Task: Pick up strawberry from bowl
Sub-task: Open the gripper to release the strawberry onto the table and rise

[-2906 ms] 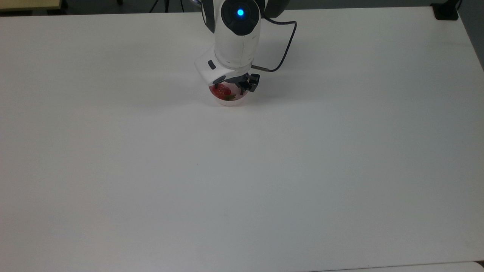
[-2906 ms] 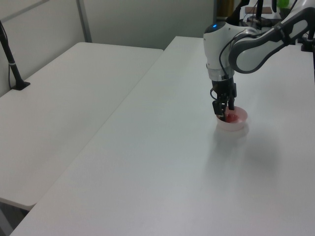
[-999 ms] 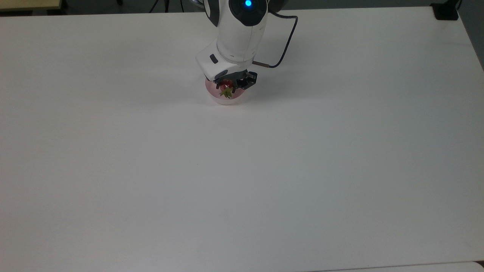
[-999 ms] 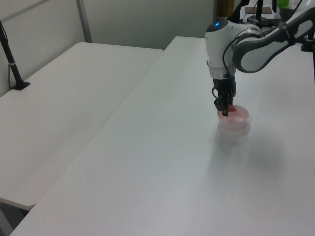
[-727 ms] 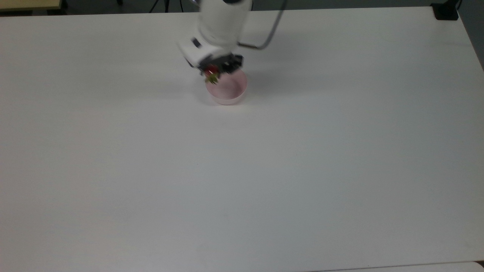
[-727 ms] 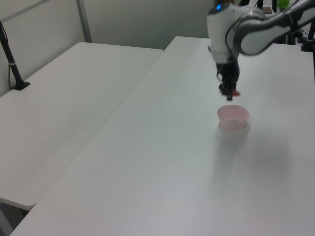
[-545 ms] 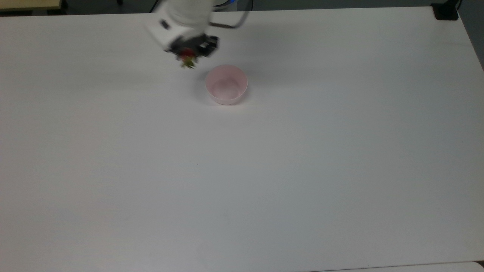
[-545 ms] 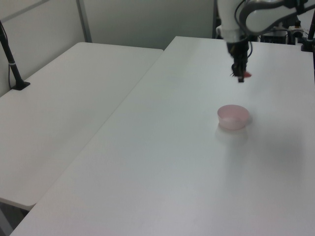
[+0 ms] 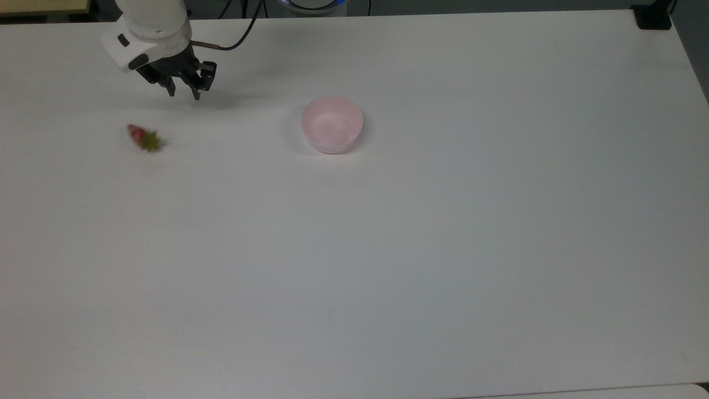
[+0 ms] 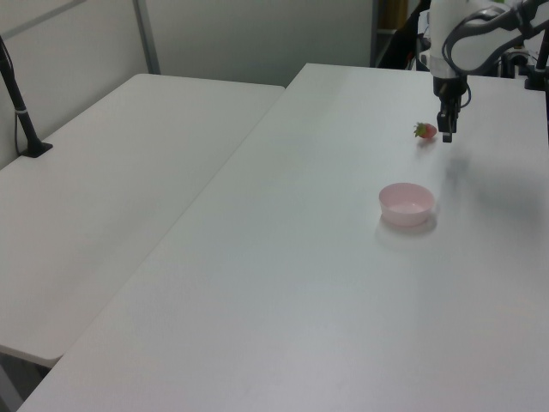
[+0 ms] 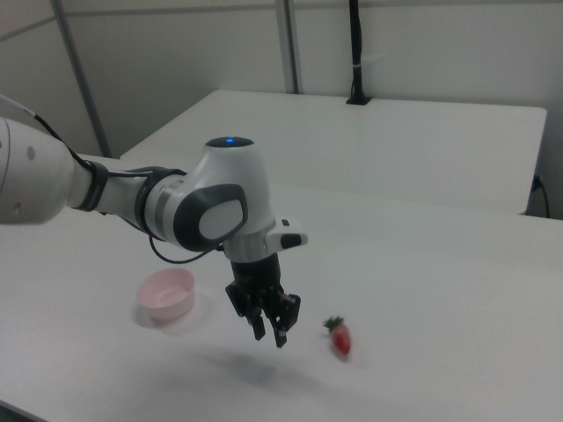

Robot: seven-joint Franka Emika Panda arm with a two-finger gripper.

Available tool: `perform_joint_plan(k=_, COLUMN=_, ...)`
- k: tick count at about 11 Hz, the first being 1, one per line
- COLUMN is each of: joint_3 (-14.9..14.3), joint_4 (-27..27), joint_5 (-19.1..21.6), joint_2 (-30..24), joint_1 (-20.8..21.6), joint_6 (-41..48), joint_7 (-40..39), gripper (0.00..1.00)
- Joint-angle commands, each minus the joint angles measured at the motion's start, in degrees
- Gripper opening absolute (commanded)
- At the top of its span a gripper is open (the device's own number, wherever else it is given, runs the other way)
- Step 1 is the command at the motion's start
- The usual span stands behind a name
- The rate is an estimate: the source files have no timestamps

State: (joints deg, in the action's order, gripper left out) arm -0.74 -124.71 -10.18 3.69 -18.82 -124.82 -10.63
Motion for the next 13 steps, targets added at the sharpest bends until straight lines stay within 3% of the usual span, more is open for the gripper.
perform_joint_plan(k=1, joint_3=-1.0, joint_4=-0.8, joint_5=1.4, joint_2=-1.3, joint_1=0.3, joint_6=-1.5, joint_7=-1.6, gripper=0.69)
perform_joint_plan(k=5, joint_3=-1.0, joint_4=1.7, joint_5=4.0, joint_2=-1.9, joint_1=0.9, joint_6=-0.3, joint_7=-0.2, gripper=1.00)
perform_joint_plan(k=6, joint_3=-0.7, joint_4=3.7, joint_5=4.2, joint_2=-2.2, joint_1=2.1, joint_6=1.5, joint_7=2.3, gripper=1.00)
perform_joint_plan(k=8, joint_3=-0.6, joint_4=12.9, joint_5=4.9, joint_2=-2.0, joint_1=3.6, joint_6=12.0, joint_7=7.4, gripper=1.00)
perform_joint_plan(k=10, joint_3=-0.6, joint_4=20.2, joint_5=9.2, joint_2=-2.9, joint_1=5.3, joint_6=19.6, joint_7=12.5, gripper=1.00)
perform_joint_plan(k=13, joint_3=-0.4, joint_4=27.4, joint_5=9.5, joint_2=-5.4, joint_1=8.8, joint_6=25.6, joint_7=15.7, gripper=1.00)
